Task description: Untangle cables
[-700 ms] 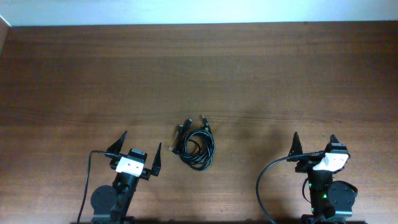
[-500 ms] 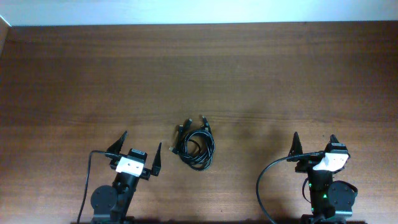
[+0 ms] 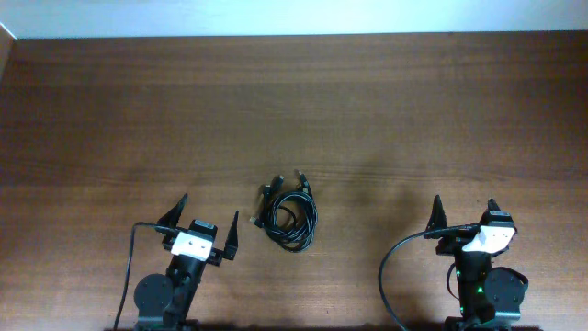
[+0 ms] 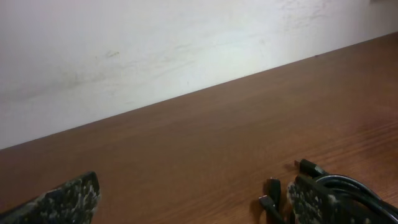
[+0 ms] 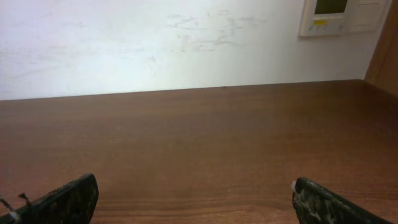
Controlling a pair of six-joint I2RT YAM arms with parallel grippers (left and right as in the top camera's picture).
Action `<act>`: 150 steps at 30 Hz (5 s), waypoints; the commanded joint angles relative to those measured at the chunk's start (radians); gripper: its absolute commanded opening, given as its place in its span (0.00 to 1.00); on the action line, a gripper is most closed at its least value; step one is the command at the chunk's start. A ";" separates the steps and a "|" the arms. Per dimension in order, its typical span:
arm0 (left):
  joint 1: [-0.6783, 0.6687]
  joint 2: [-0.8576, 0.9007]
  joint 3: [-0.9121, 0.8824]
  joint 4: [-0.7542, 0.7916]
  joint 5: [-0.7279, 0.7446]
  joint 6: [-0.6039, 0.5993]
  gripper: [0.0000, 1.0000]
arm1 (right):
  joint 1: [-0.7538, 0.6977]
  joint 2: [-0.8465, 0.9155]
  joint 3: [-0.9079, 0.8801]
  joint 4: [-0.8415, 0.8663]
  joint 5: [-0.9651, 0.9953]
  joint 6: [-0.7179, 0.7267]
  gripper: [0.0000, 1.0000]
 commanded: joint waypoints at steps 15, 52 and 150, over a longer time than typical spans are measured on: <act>-0.001 -0.005 -0.006 -0.003 -0.007 0.013 0.99 | -0.006 -0.003 -0.005 -0.008 0.009 0.011 0.99; -0.001 -0.005 -0.006 -0.003 -0.007 0.013 0.99 | -0.006 -0.003 -0.005 -0.007 0.009 0.011 0.99; -0.309 1.310 1.027 -0.872 0.036 0.109 0.99 | -0.006 -0.003 -0.005 -0.008 0.009 0.011 0.99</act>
